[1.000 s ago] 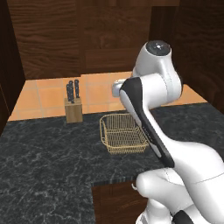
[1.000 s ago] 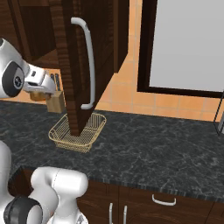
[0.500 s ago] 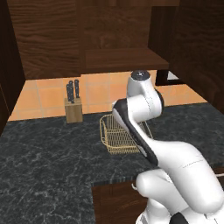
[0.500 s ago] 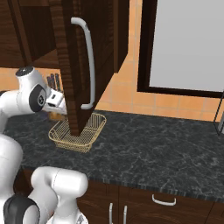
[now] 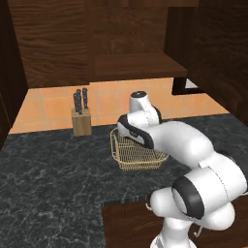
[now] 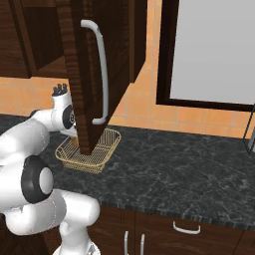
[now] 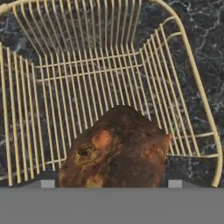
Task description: Open the cabinet, pick up the bread from the cabinet and place it in the basket. Then move the basket to the dining counter.
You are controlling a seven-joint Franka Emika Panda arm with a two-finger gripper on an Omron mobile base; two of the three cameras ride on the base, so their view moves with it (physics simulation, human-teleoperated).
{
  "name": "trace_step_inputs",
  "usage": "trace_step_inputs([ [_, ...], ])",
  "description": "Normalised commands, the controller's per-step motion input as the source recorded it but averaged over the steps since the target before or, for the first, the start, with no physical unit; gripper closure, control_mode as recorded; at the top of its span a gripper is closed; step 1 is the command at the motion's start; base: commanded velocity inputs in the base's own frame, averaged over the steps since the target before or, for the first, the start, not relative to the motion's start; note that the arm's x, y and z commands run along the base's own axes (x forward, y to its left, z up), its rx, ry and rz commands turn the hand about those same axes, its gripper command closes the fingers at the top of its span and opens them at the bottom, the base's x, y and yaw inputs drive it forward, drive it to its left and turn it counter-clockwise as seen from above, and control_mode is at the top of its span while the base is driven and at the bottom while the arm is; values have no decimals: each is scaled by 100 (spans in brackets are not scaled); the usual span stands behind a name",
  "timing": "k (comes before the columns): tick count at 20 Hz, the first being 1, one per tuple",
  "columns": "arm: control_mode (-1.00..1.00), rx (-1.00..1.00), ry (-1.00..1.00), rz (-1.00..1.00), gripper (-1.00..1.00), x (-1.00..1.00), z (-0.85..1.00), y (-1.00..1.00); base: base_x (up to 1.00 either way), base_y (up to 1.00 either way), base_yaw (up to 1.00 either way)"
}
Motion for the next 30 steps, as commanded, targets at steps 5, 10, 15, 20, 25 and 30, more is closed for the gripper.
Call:
trace_step_inputs([
  [5, -100, 0, 4, -9, 100, 71, -73, -4, 0, 0, 0],
  [10, -100, 0, 0, -10, 100, 56, -56, -11, 0, 0, 0],
  [15, -100, 0, 0, -6, 100, 30, -58, -14, 0, 0, 0],
  [20, -100, 0, 2, -1, 100, 27, -26, -9, 0, 0, 0],
  [25, -100, 0, 7, -3, -100, 0, -7, 0, 0, 0, 0],
  [30, -100, 0, 0, 0, -100, 0, -1, 0, 0, 0, 0],
])
